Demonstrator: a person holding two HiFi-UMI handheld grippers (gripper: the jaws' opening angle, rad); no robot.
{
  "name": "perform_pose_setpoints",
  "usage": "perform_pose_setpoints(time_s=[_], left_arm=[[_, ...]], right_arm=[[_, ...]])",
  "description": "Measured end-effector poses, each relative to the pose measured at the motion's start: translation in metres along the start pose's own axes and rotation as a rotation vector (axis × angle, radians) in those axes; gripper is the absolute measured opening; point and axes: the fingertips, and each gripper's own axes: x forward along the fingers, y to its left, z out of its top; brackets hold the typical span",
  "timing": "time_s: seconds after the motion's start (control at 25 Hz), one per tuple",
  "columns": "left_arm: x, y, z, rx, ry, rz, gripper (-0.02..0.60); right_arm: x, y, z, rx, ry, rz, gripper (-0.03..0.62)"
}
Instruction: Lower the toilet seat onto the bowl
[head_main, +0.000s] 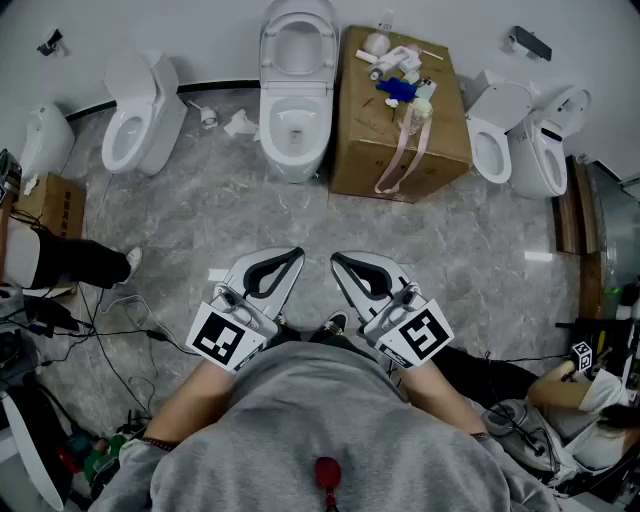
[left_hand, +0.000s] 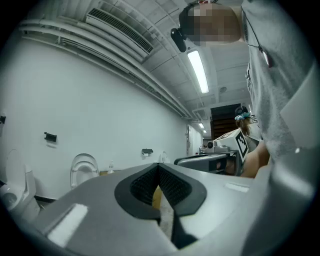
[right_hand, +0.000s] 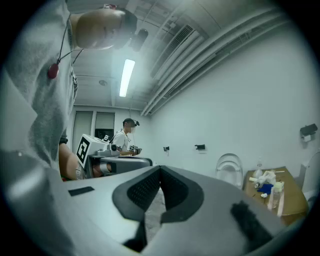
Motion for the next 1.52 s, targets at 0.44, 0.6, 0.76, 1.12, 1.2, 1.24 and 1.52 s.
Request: perform_pose_setpoints(time_s=[0.44,0.6,0.76,1.12,1.2,1.24,1.52], left_arm=[[-0.038,0.038,0.002,-0.001,0.009,0.003,0.003],[-0.053,0.048,-0.001,-0.025,0.03,-0.003,0.003],[-0.062,0.064,-0.003,-0.022,0.029,-0.016,0.003],[-0.055,0.103,-0.005,0.031,0.026,0.009,0.003],[-0.047,0.11,-0.009,0.016,0.047,0.017,0.003],[-0.042,0.114,-0.009,0.02,0.045,0.017,0.003],[0.011,0.148,-0.017,-0.01,0.076,0.02,0.003]], right_arm=[[0.051,0.022,0.008,-0.005,-0.014,-0.021,0.005],[0.069,0.034,0.006,-0.011,-0.01,-0.032,0.005],[0.088,0.037,0.003,-0.005,-0.018,-0.048,0.005],[0.115,0.018,-0.002,0.003,-0.001,-0.081,0.005],[0.118,0.008,-0.006,0.01,0.001,-0.086,0.005],[0.12,0.002,-0.007,0.012,0.001,-0.085,0.005],[0.14,-0.059,-0.015,0.026,0.006,-0.055,0.005]])
